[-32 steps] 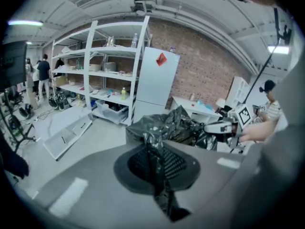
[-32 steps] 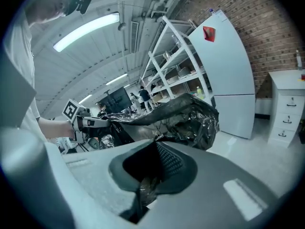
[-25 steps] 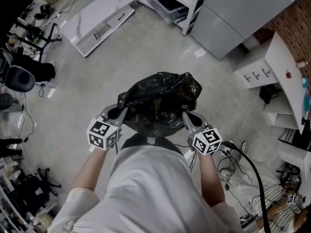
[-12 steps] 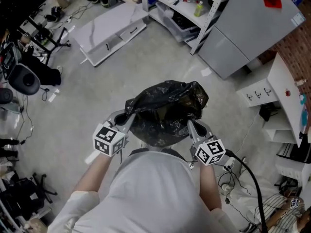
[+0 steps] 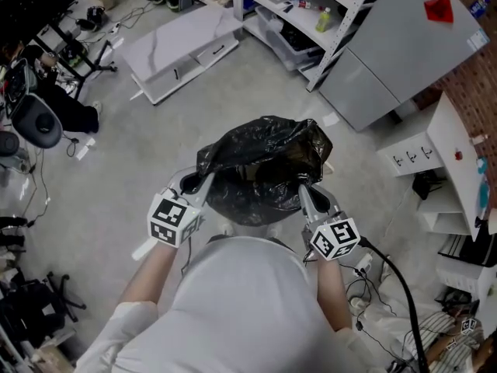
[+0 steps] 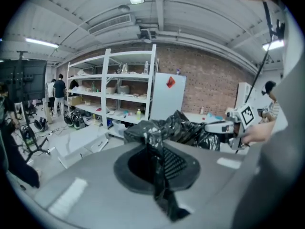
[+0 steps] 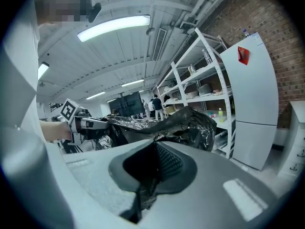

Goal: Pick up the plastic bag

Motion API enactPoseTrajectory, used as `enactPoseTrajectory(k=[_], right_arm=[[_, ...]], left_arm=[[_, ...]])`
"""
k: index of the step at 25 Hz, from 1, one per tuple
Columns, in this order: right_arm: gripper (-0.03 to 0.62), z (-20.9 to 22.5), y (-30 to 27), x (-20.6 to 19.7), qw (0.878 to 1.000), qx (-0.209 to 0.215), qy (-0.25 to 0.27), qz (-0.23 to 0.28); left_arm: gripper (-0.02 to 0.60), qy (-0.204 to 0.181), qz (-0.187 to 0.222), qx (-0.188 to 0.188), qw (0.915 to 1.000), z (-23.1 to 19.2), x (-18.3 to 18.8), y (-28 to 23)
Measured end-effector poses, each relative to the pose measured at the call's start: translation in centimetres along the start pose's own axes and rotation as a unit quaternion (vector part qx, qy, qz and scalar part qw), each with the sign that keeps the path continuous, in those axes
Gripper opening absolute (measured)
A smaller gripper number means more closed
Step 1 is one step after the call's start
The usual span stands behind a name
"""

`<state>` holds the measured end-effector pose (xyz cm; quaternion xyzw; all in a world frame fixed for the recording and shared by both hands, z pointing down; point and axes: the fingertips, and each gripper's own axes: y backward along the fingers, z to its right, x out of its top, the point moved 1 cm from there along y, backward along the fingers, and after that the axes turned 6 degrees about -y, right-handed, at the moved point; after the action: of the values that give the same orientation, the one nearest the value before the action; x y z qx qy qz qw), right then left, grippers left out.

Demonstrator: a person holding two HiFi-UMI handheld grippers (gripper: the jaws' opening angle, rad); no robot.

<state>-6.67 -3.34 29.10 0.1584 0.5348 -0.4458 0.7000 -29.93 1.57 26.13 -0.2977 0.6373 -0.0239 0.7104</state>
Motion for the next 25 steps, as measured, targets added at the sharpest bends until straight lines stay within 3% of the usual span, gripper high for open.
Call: enactPoseTrajectory(k=[12,25], right_arm=[[0.003,1.0,1.1,-0.1,0.999,0.016,0.027,-0.013],[0.003,2.2,2.0,-1.5,0.999,0.015,0.016,-0.026]], left_arm=[[0.006,-0.009,-0.007,0.032,0.9994,1.9,-1.4,0.1],[0.006,0.013,-0.016,0.029,0.9994,3.6,-2.6,-0.2]])
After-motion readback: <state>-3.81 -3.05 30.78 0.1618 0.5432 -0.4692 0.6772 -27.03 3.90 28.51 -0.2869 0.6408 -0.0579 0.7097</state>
